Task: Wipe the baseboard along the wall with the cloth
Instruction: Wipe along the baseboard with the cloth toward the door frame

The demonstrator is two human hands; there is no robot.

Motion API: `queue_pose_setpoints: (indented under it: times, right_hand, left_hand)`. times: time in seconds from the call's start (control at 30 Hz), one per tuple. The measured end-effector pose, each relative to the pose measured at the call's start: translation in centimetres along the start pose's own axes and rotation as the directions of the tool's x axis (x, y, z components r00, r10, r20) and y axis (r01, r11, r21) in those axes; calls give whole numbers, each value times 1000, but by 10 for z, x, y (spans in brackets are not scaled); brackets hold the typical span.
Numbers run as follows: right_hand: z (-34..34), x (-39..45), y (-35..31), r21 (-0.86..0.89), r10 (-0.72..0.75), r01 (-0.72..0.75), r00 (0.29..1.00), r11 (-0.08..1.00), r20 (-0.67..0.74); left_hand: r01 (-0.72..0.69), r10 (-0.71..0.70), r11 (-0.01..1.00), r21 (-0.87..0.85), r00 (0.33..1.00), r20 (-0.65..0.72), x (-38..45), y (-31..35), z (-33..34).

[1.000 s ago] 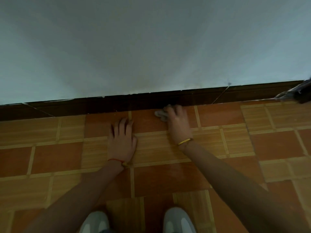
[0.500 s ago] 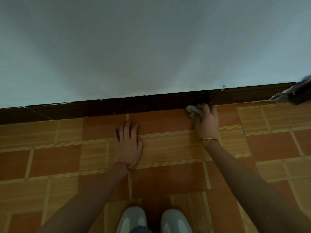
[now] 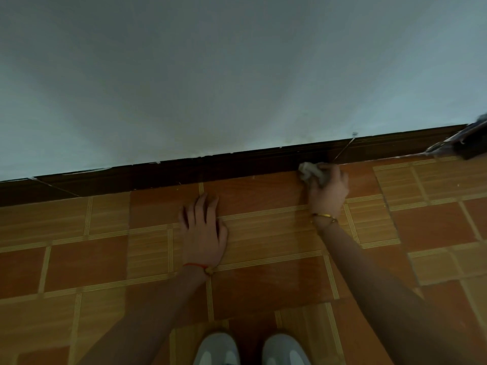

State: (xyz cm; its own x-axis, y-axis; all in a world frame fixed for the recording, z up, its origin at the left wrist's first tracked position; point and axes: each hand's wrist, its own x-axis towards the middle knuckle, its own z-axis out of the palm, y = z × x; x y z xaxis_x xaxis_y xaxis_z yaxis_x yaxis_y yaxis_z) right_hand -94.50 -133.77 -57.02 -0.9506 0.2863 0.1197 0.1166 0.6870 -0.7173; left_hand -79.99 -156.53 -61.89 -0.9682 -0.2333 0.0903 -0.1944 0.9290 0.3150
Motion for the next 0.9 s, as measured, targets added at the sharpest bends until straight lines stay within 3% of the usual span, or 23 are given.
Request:
queue_pose_setpoints:
  times: [0.07, 0.2, 0.33, 0.43, 0.53, 0.6, 0.67, 0.77, 0.9]
  right_hand:
    - [-3, 6, -8, 85, 90, -83, 992, 993, -91]
    - [8, -11, -44, 260, 86, -57, 991, 964, -101]
    - [28, -46, -85, 316, -89, 70, 995, 946, 45]
    - [32, -54, -94, 358, -144, 121, 989, 926, 39]
    - [21, -39, -83, 346, -21, 51, 996, 937, -89]
    - [10, -22, -72, 355, 144, -62, 967, 933, -209]
    - [3, -10, -64, 377, 207, -104, 947, 920, -246]
    - [7, -18, -72, 366, 101, -20, 974, 931, -203]
    - [34, -58, -105, 381, -132, 128, 991, 916, -15]
  left_hand:
    - [2, -2, 1000, 7, 1000, -6, 0, -1, 1]
    - [7, -7, 1000, 18, 1000, -6, 0, 1, 1]
    - [-10, 11, 999, 36, 1000, -25, -1, 0, 1]
    - [-10, 12, 999, 37, 999, -36, -1, -1, 2]
    - [-16, 17, 1000, 23, 999, -33, 0, -1, 2]
    - [-13, 14, 1000, 19, 1000, -28, 0, -1, 1]
    - [-5, 6, 1000, 20, 1000, -20, 0, 0, 1]
    - [-2, 2, 1000, 25, 1000, -11, 1, 0, 2]
    - [-1, 1, 1000, 30, 1000, -22, 0, 0, 2]
